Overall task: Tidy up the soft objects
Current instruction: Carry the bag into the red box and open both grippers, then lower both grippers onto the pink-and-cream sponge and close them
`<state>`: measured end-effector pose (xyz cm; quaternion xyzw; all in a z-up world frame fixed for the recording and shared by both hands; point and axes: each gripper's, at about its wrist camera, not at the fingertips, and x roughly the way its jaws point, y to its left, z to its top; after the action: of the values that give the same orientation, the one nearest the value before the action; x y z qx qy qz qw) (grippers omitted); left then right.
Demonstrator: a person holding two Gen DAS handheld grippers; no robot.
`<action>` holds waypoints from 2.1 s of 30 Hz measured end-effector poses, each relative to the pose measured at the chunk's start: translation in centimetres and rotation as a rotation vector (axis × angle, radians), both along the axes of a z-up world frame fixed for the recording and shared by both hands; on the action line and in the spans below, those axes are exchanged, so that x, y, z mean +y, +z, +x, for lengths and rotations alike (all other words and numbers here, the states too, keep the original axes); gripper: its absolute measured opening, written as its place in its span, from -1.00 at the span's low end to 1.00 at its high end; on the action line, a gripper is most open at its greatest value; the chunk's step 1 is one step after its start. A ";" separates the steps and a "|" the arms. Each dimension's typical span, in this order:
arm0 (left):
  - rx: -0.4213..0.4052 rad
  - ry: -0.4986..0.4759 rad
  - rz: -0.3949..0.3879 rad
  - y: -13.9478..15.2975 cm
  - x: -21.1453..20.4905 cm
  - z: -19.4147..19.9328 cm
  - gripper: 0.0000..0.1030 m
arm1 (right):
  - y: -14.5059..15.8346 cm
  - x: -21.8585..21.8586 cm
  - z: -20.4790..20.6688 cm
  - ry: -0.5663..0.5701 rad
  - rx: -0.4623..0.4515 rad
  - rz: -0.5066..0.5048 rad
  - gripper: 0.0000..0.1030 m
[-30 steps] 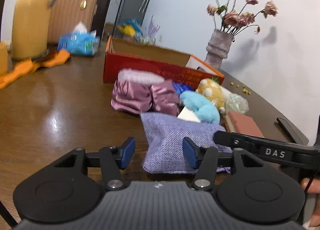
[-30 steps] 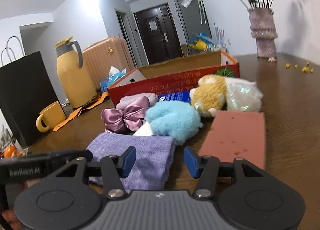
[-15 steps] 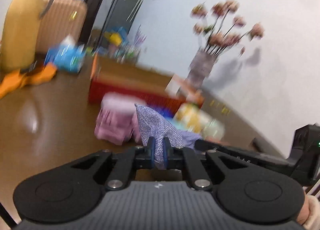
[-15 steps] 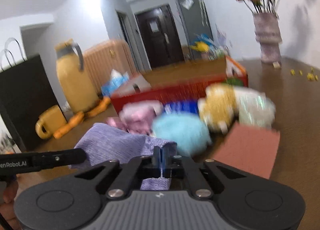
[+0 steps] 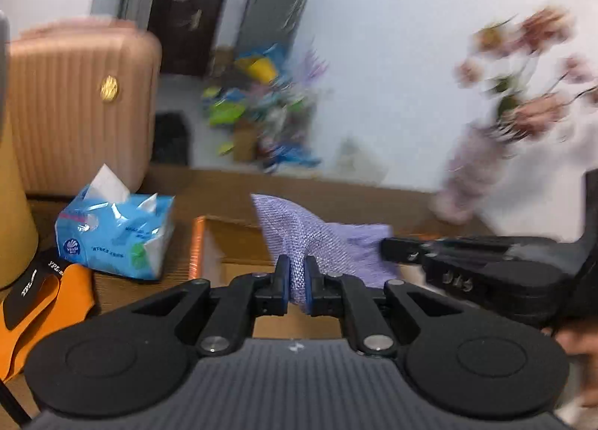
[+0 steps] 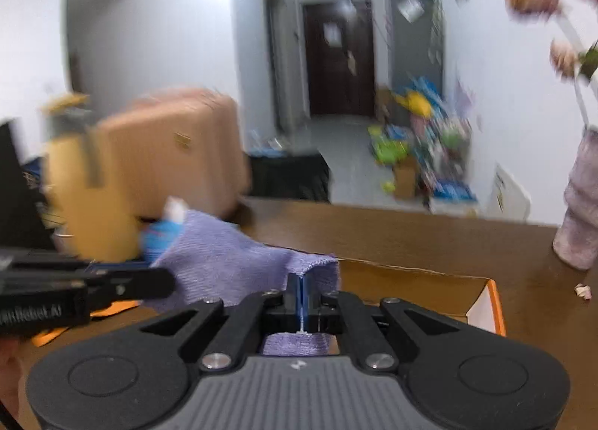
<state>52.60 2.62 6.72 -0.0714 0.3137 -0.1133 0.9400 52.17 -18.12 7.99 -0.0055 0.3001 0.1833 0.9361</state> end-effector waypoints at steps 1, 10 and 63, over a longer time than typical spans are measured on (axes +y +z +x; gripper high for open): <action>0.034 0.027 0.039 -1.4 -0.3 1.8 -0.78 | -0.9 0.4 2.5 -0.013 0.042 -0.009 -0.98; 0.058 0.058 0.154 -4.1 -0.1 3.7 -0.18 | -7.3 2.2 10.4 -0.062 0.219 -0.054 -0.40; -0.119 -0.060 -0.029 -7.8 -12.7 -36.5 0.50 | -10.7 -16.9 -34.4 -0.138 -0.169 0.183 0.62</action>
<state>16.12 -10.09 -1.13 -0.0689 0.2575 -0.1501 0.9521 17.76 -34.98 -2.73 0.0853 0.2021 0.1438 0.9650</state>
